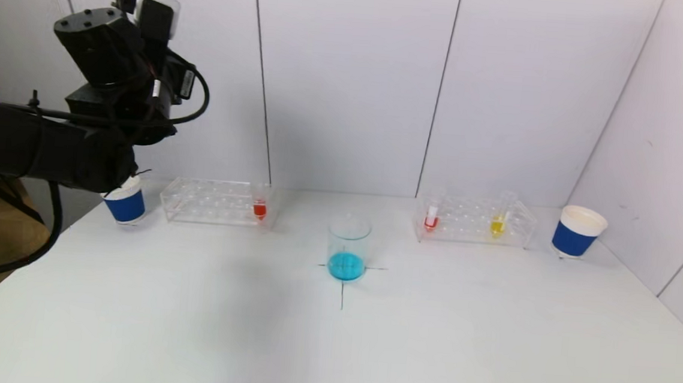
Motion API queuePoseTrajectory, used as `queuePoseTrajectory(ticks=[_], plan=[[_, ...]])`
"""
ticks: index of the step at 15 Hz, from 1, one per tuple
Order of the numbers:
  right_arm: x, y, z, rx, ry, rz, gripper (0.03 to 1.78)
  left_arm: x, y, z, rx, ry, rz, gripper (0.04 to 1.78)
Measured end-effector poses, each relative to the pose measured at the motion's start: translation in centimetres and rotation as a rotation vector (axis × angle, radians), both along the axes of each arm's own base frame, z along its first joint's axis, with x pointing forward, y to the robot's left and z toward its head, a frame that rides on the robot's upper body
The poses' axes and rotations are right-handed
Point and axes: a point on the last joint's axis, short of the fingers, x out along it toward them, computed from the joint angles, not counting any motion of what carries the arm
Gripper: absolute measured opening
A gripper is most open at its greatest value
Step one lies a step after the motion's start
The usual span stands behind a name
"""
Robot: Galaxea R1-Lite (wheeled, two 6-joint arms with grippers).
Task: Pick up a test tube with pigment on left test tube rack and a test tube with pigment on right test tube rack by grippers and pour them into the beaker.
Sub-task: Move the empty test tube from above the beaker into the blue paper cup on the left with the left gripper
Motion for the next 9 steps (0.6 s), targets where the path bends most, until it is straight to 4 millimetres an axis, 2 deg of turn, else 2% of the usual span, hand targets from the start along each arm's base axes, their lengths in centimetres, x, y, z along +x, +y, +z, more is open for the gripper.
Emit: queuePoseTrajectory(ticks=[3, 9], plan=[[0.0, 0.0, 0.0, 0.0, 0.0, 0.0, 1.77, -0.4, 3.5, -0.3, -0.055, -0.003, 0.094, 0.46], [0.0, 0.0, 0.0, 0.0, 0.0, 0.0, 1.77, -0.5, 8.5, -3.3, -0.187, 0.017, 0.189, 0.46]])
